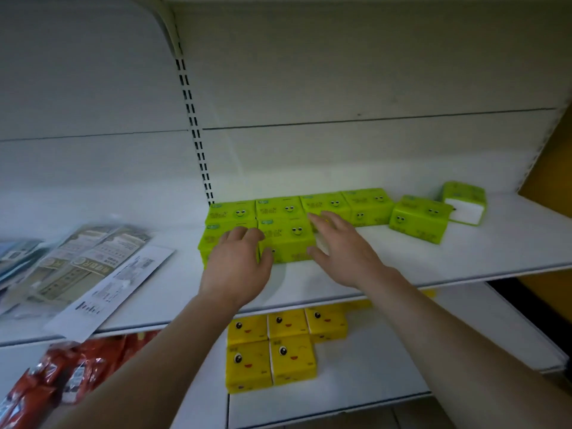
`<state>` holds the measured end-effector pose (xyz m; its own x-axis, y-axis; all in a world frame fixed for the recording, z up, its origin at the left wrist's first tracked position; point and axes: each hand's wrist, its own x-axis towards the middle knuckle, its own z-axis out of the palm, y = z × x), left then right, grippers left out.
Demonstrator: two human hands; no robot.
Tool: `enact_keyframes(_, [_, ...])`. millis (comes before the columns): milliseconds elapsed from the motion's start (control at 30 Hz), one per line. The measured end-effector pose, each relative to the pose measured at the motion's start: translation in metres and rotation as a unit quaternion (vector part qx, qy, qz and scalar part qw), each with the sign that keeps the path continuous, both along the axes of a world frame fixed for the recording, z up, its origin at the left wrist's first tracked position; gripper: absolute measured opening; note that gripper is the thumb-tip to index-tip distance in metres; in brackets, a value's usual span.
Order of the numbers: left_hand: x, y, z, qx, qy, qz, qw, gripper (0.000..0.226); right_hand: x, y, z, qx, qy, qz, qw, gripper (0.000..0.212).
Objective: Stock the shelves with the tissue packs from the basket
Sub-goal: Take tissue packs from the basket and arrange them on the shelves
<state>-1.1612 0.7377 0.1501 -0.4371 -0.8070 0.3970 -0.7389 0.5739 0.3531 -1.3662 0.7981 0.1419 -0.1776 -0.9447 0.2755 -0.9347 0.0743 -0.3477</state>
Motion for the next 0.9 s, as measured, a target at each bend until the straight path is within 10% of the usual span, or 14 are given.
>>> enact_keyframes(233, [-0.091,0.134,-0.002,0.105,0.101,-0.198,0.969,0.014,-0.044,0.151,0.015,-0.037,-0.043,-0.094,0.994,0.042])
enact_keyframes(667, [-0.184,0.367,-0.109,0.256,-0.25,-0.522,0.774,0.042,-0.073,0.453,-0.024,0.275,-0.078,-0.269,0.92,0.047])
enact_keyframes(900, [-0.187,0.391,-0.132,0.169,-0.24,-0.469,0.833,0.047,-0.053,0.508,-0.07,0.385,-0.133,-0.272,0.872,0.075])
